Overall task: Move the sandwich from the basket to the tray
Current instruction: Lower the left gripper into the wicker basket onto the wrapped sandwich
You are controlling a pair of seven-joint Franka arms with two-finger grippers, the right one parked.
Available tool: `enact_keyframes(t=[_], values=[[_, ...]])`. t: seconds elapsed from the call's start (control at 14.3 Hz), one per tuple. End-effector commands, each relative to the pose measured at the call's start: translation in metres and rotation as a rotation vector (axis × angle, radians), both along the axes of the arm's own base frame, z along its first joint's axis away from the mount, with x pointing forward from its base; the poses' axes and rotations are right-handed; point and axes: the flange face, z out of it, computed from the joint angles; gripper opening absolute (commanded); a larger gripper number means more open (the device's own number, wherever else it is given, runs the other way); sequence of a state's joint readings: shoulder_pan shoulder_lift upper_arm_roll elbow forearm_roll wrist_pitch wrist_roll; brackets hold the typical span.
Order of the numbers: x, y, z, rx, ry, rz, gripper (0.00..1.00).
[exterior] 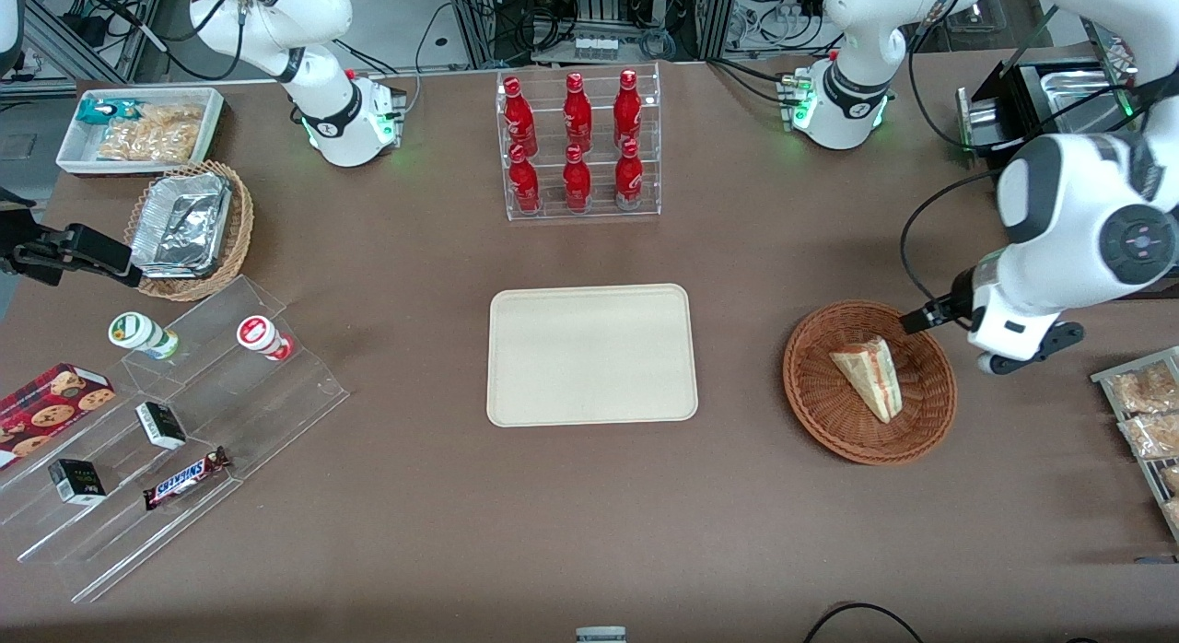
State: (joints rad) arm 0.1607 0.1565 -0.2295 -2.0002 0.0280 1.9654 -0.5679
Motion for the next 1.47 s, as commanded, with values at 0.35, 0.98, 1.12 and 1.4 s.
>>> enact_keyframes(t=[0.35, 0.98, 1.12, 1.4], values=[[0.011, -0.031, -0.072, 0.028, -0.053, 0.255, 1.00], [0.011, -0.030, -0.132, 0.011, -0.049, 0.276, 0.71], [0.010, -0.035, -0.130, 0.011, -0.051, 0.266, 0.16], [0.022, -0.035, -0.109, -0.001, -0.091, 0.228, 0.05]])
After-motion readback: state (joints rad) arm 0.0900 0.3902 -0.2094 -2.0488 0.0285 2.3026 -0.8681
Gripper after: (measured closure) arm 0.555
